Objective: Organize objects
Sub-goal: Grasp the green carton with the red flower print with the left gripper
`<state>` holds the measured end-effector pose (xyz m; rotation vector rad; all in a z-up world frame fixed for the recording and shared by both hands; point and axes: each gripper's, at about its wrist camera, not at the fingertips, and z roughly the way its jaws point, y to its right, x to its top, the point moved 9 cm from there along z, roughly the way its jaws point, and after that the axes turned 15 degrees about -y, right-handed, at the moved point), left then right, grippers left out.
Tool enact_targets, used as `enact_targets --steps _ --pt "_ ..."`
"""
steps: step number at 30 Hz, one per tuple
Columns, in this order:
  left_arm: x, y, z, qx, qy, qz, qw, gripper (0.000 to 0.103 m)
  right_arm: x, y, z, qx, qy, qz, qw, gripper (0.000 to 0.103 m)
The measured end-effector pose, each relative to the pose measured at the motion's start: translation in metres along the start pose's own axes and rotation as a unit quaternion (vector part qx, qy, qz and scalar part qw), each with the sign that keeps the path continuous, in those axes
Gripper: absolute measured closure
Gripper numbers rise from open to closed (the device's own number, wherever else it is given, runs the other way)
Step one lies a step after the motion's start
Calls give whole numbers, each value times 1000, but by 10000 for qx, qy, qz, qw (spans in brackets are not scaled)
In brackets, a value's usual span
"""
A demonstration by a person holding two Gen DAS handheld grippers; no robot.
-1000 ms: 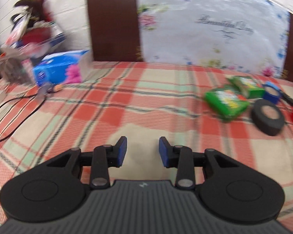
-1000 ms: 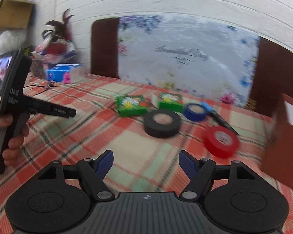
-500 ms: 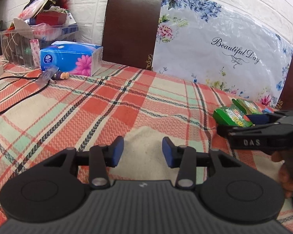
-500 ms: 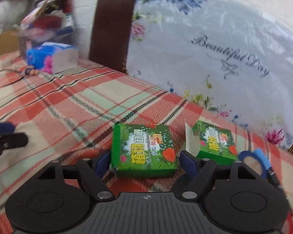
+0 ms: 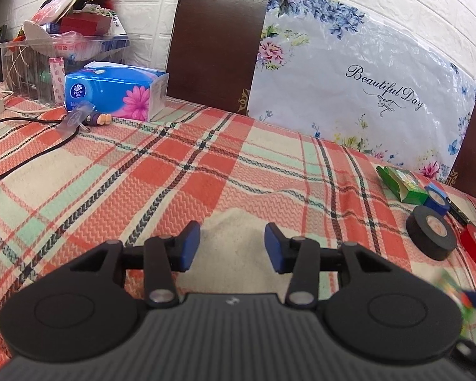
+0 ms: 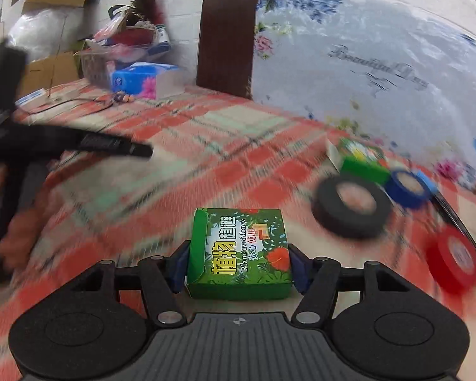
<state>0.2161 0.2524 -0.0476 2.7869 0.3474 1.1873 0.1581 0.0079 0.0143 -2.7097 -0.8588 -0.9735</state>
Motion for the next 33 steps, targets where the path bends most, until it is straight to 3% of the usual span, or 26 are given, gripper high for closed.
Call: enact_targets --steps 5,9,11,15,17,19,23,25,30,33 --pt "-2 12 2 324 -110 421 9985 45 -76 59 -59 -598 -135 939 9937 43" --pt "-10 34 -4 1111 -206 1027 9883 44 -121 78 -87 -779 -121 1485 9858 41" --pt "-22 50 -16 845 -395 895 9916 44 -136 81 -95 -903 -110 1618 9826 26" --pt "-57 107 -50 -132 -789 774 9938 44 -155 80 -106 -860 -97 1647 9825 24" --pt "-77 143 -64 -694 -1217 887 9862 44 -162 76 -113 -837 -74 1654 9826 24" --pt "-94 179 -82 -1151 -1399 1120 9771 44 -167 75 -114 -861 -11 1631 9828 23" --pt "-122 234 -107 -1738 -1755 1475 9577 44 -168 79 -115 -854 25 1623 9830 20" --pt "-135 253 -110 -1899 -1978 1583 9486 44 -167 81 -115 -866 53 1658 9823 18" --pt "-146 271 -92 -1913 -2354 1488 9412 47 -162 80 -111 -853 80 1610 9832 16" --pt "-148 280 -83 -1882 -2341 1377 9438 46 -155 83 -102 -829 66 1635 9830 13"
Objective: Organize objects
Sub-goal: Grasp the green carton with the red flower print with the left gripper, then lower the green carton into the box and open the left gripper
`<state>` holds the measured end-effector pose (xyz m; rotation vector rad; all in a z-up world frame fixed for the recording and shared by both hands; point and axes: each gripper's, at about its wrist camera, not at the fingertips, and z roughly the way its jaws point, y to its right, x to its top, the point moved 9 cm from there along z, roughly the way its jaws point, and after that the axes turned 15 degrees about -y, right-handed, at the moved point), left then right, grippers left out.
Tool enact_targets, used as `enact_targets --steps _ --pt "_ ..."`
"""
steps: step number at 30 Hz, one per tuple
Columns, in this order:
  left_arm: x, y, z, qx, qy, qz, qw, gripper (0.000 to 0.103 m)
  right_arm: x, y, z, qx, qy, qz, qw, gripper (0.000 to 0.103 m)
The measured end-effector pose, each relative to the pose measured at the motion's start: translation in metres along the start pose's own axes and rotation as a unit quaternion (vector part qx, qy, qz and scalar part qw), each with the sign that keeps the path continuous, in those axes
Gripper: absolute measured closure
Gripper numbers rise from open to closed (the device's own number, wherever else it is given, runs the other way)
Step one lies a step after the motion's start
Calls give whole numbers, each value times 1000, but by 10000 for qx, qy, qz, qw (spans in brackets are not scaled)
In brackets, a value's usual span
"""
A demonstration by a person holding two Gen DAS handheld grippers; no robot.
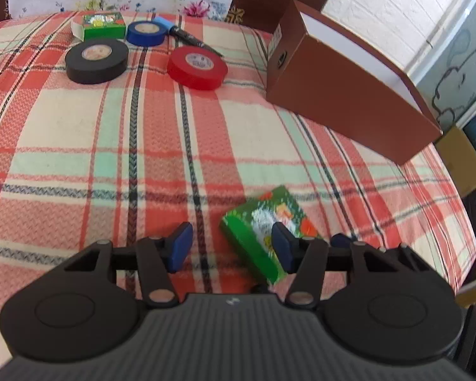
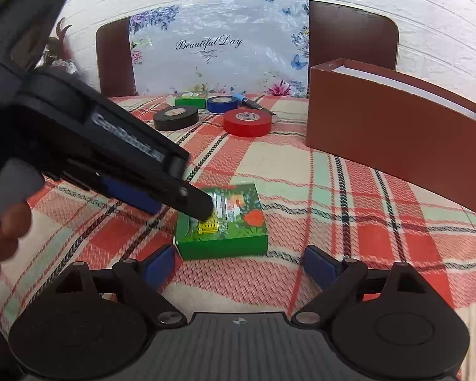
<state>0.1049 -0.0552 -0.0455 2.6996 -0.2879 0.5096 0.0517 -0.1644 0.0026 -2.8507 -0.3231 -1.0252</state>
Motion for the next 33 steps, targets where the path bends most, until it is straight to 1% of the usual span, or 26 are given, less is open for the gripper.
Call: enact_targets --steps 1,2,3,4,7,9,10,12,15,18,21,23,26,31,33 --pt "2 3 2 19 -4 24 10000 47 3 -1 2 7 -4 3 10000 13" --pt "3 7 4 8 -7 80 10000 54 5 -4 4 31 2 -50 10000 21" --pt "4 12 6 -28 -26 142 9999 58 8 -8 5 80 38 -164 9998 40" --pt "5 14 6 15 -13 183 9998 59 9 -10 5 14 64 -231 9997 42" --pt "11 16 7 109 -38 194 9997 62 10 -7 4 -49 145 -125 9998 43" --pt "20 20 3 64 -10 205 9998 77 14 1 0 -171 275 49 9995 43" --pt "25 24 -1 17 41 248 9997 80 18 7 -3 -266 382 95 9989 43" --pt "40 38 -9 -84 172 366 9991 80 31 17 -13 -476 665 171 9965 43" --pt "72 70 -26 -81 589 742 9955 80 62 38 -30 -814 1154 231 9897 43" --pt "110 101 -40 -114 950 977 9906 80 98 64 -40 -981 1532 377 9826 43" --pt "146 118 -46 -81 1256 1189 9849 80 131 87 -42 -1113 1830 475 9756 43" --pt "166 125 -42 -18 1352 1268 9827 80 148 101 -35 -1163 1879 551 9737 43" --pt "189 129 -24 -4 1285 1292 9832 80 161 119 -16 -1224 1830 666 9732 43" --pt "209 137 9 -29 1054 1329 9855 81 164 143 13 -1318 1558 853 9752 43" --pt "214 139 19 -7 1027 1349 9855 81 165 151 19 -1321 1536 908 9750 43"
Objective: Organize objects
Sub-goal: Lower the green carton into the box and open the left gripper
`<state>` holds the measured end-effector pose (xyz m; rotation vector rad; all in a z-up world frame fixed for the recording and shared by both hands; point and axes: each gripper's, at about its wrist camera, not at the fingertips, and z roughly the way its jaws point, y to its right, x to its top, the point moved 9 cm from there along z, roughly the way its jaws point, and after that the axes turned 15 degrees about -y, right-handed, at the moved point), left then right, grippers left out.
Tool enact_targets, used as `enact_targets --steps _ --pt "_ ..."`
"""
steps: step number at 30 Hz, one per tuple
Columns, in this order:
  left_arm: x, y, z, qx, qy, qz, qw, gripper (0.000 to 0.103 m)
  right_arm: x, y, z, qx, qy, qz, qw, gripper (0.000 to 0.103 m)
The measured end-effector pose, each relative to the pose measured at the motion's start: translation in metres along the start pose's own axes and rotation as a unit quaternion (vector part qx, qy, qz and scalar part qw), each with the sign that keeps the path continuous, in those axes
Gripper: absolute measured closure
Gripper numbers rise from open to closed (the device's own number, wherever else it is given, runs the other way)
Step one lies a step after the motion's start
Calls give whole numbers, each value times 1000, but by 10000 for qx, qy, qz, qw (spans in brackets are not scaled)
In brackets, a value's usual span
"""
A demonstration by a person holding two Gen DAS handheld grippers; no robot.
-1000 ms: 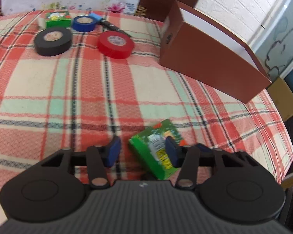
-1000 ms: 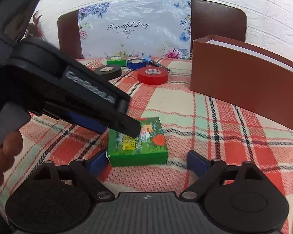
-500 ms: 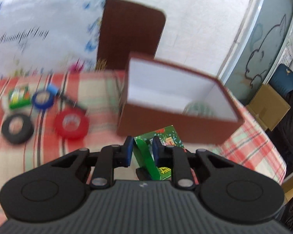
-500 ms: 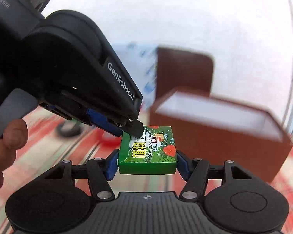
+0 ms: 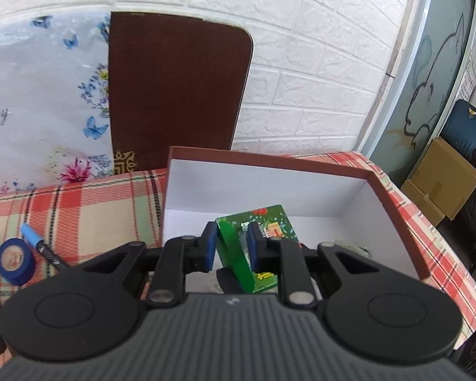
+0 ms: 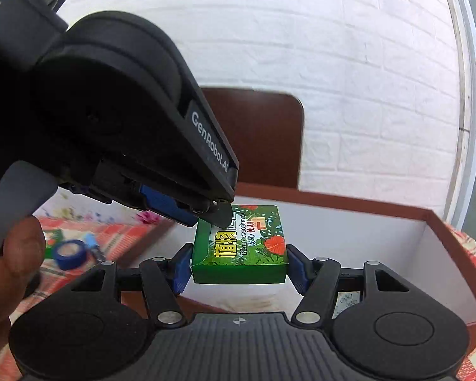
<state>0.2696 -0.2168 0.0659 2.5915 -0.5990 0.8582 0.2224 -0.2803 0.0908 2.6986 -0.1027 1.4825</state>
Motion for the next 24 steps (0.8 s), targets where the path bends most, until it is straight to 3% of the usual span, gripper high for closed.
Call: enact_targets --steps 4,6,10,22,24 --pt "5 1 15 120 -45 23 9999 80 2 5 13 80 -42 99 9999 43" --pt "6 -1 20 155 -67 8 9999 80 2 6 15 20 16 68 10000 35" --pt "4 -6 20 385 -56 37 9992 80 0 7 10 -16 24 157 9999 34" --pt "-26 -9 -28 919 152 150 9955 74 -36 6 -72 -189 442 543 9974 37" --pt "-36 -11 -38 972 194 132 9950 73 -37 -11 -69 -266 514 496 9971 36"
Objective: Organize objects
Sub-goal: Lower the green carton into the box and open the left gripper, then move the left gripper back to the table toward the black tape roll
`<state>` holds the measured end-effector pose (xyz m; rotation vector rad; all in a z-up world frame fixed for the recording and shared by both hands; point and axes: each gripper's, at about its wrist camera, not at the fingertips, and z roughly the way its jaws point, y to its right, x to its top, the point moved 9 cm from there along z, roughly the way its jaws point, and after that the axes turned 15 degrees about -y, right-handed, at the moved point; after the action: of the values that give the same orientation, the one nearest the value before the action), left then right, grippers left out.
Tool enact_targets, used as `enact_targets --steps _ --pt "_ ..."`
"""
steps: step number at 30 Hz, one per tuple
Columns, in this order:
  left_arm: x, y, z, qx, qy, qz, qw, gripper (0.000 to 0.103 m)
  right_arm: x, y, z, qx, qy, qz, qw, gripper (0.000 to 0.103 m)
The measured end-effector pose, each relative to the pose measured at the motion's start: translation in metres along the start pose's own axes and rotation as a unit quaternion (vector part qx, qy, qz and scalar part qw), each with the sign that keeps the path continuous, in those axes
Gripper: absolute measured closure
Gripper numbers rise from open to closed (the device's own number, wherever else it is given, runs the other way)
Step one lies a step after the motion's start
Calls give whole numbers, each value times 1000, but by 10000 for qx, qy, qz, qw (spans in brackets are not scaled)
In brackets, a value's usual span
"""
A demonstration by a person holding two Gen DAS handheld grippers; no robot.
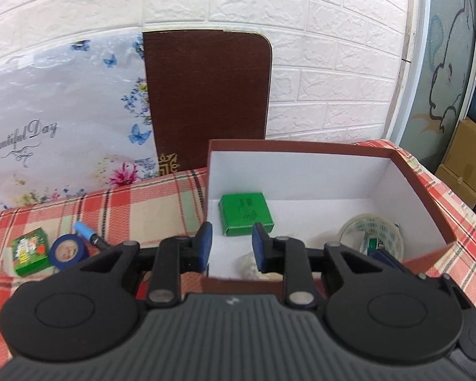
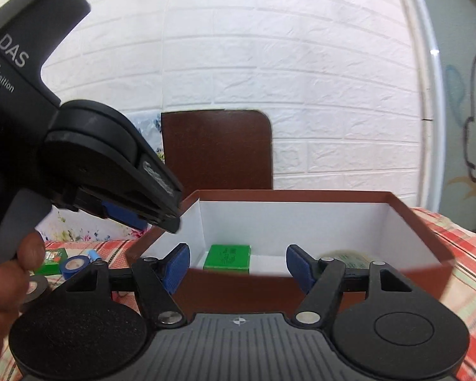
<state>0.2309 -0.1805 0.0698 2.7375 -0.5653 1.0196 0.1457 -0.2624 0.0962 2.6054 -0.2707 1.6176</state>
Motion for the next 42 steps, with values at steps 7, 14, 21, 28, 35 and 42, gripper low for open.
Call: enact_targets --steps 7,14,21,28,35,42 --pt "-38 -26 -16 198 -95 -181 9996 73 -35 -23 -3 417 -685 50 9968 36" --pt "-75 -72 -15 470 -292 -485 9973 72 -73 -59 8 721 -1305 -65 9888 36" --pt "-107 -130 -6 763 -509 -930 9914 72 -92 -93 17 948 -1819 -355 9781 36" --pt "-129 -178 2 991 -618 -1234 9855 70 -105 -127 22 977 -2041 -809 9707 34" --pt "-147 -229 9 1233 -687 -1513 9784 69 -102 -168 27 1132 -2010 -1195 9657 33" --pt "-148 -269 10 1520 -472 -1449 9766 59 -95 -208 42 1319 -1934 -1476 9609 32"
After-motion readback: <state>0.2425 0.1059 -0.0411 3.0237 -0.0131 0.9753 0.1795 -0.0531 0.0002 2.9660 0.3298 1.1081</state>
